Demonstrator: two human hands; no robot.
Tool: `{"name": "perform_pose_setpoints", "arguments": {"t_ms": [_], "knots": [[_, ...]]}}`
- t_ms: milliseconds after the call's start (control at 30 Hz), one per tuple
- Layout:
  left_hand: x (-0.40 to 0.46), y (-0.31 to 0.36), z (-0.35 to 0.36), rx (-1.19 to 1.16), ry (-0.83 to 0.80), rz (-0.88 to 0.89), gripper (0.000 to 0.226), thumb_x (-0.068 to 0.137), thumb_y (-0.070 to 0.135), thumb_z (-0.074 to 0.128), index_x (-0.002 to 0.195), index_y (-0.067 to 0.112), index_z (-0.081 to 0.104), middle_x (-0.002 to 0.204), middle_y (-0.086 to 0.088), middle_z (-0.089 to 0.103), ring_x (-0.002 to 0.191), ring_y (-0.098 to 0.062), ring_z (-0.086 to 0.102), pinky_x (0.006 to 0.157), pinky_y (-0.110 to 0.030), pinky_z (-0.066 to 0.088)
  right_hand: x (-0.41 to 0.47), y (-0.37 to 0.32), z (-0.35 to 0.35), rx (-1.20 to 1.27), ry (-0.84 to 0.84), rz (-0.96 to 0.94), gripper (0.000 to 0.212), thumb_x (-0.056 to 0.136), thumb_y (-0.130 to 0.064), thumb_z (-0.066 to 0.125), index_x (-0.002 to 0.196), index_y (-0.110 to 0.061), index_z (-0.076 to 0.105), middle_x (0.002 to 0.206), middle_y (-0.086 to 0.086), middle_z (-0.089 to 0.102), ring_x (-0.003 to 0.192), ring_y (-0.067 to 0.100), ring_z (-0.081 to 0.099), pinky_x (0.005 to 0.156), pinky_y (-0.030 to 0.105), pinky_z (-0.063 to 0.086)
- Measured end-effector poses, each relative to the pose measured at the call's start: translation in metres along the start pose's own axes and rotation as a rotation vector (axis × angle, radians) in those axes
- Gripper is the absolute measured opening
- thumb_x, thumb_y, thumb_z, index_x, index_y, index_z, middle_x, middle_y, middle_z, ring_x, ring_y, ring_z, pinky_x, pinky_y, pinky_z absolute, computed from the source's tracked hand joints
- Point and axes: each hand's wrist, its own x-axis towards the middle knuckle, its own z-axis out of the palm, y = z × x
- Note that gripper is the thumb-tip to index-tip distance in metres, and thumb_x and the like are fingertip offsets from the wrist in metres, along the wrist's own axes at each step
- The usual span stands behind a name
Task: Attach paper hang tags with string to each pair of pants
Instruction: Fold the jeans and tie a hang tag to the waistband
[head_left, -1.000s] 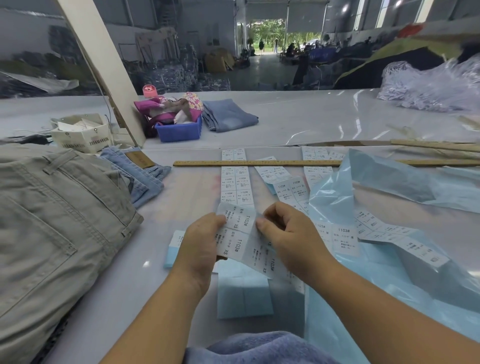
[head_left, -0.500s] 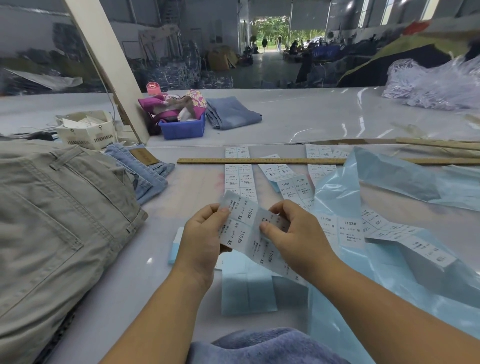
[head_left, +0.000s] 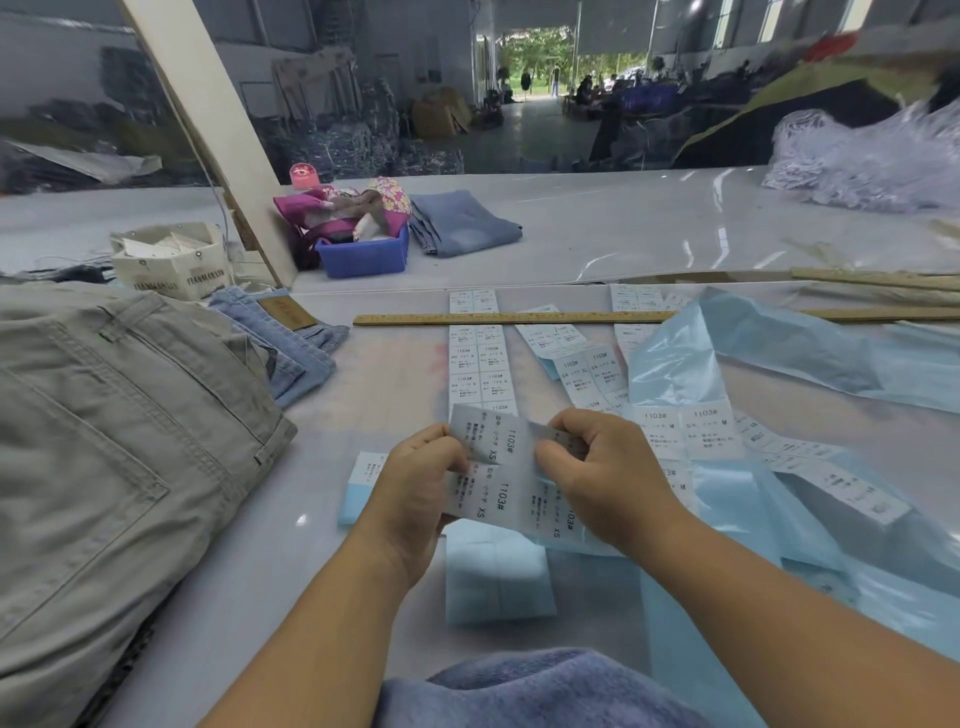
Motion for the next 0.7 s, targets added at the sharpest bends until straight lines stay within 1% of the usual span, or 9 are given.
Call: {"name": "perform_pose_setpoints", "arguments": {"t_ms": [67, 133, 200, 300, 400, 467, 567, 633, 700], "knots": [[0.000, 0.000, -0.001, 0.009, -0.009, -0.025, 0.050, 0.056, 0.014, 0.048, 0.101, -0.003, 0.063, 0.085, -0.013, 0.066, 0.076, -0.027, 0.055, 0.059, -0.030, 0.041, 0.000, 0.000, 0.000, -0.007, -0.019, 0.013, 0.024, 0.070, -0.029, 0.049, 0.061, -0.007, 0.053, 0.052, -0.009, 0.045, 0.048, 0.005, 0.039, 0.043, 0.017, 0.031], [0.000, -0.002, -0.002, -0.002, -0.031, -0.047, 0.050, 0.061, 0.020, 0.052, 0.105, 0.001, 0.067, 0.086, -0.012, 0.067, 0.076, -0.026, 0.059, 0.060, -0.031, 0.045, 0.000, 0.001, -0.001, -0.013, -0.031, 0.024, 0.023, 0.069, -0.028, 0.049, 0.062, -0.007, 0.056, 0.052, -0.005, 0.047, 0.048, 0.006, 0.040, 0.042, 0.016, 0.031], [0.000, -0.003, -0.001, -0.028, -0.027, -0.052, 0.037, 0.068, 0.024, 0.055, 0.098, 0.011, 0.072, 0.080, -0.008, 0.069, 0.070, -0.021, 0.061, 0.059, -0.030, 0.047, 0.000, 0.001, 0.000, -0.022, -0.043, 0.027, 0.025, 0.069, -0.028, 0.049, 0.064, -0.005, 0.057, 0.054, 0.004, 0.050, 0.049, 0.006, 0.040, 0.043, 0.017, 0.031], [0.002, -0.004, -0.002, -0.033, 0.011, -0.065, 0.020, 0.083, 0.020, 0.055, 0.088, 0.015, 0.073, 0.075, -0.005, 0.071, 0.064, -0.018, 0.062, 0.058, -0.028, 0.045, 0.001, 0.000, 0.000, -0.066, -0.061, 0.030, 0.030, 0.068, -0.030, 0.048, 0.068, -0.002, 0.059, 0.068, 0.015, 0.060, 0.054, 0.011, 0.044, 0.046, 0.022, 0.033], [0.004, -0.006, -0.002, -0.019, 0.042, -0.075, 0.025, 0.072, 0.025, 0.056, 0.087, 0.013, 0.072, 0.076, -0.007, 0.070, 0.066, -0.020, 0.061, 0.057, -0.028, 0.045, 0.001, 0.002, 0.000, -0.058, -0.071, 0.047, 0.026, 0.070, -0.031, 0.050, 0.071, -0.008, 0.063, 0.067, 0.009, 0.062, 0.055, 0.010, 0.048, 0.046, 0.018, 0.034], [0.006, -0.006, -0.002, 0.018, 0.115, -0.069, 0.016, 0.081, 0.019, 0.054, 0.081, 0.013, 0.068, 0.071, -0.005, 0.070, 0.062, -0.018, 0.062, 0.050, -0.024, 0.046, 0.001, 0.004, 0.000, -0.032, -0.090, 0.078, 0.013, 0.076, -0.029, 0.057, 0.082, -0.021, 0.066, 0.067, -0.002, 0.060, 0.058, 0.005, 0.052, 0.049, 0.013, 0.038], [0.014, -0.008, -0.010, 0.100, 0.316, -0.001, 0.017, 0.087, 0.013, 0.049, 0.071, 0.012, 0.055, 0.068, -0.009, 0.060, 0.060, -0.021, 0.056, 0.051, -0.027, 0.040, 0.001, 0.010, -0.001, -0.126, -0.189, 0.156, 0.028, 0.084, -0.028, 0.059, 0.110, -0.033, 0.052, 0.082, -0.010, 0.056, 0.072, 0.007, 0.056, 0.062, 0.024, 0.046], [0.017, -0.011, -0.020, 0.338, 0.487, 0.127, 0.019, 0.084, 0.016, 0.048, 0.066, 0.013, 0.043, 0.067, -0.011, 0.048, 0.065, -0.023, 0.045, 0.057, -0.034, 0.033, 0.002, 0.014, -0.003, -0.270, -0.246, 0.218, 0.028, 0.085, -0.032, 0.056, 0.111, -0.035, 0.048, 0.090, -0.011, 0.057, 0.081, 0.012, 0.059, 0.069, 0.033, 0.053], [0.017, -0.014, -0.029, 0.631, 0.611, 0.200, 0.028, 0.089, 0.016, 0.045, 0.064, 0.013, 0.031, 0.064, -0.009, 0.045, 0.065, -0.028, 0.039, 0.056, -0.038, 0.028, 0.003, 0.017, -0.007, -0.355, -0.229, 0.255, 0.022, 0.085, -0.032, 0.055, 0.107, -0.030, 0.055, 0.090, -0.011, 0.058, 0.083, 0.014, 0.060, 0.077, 0.037, 0.054]]}}
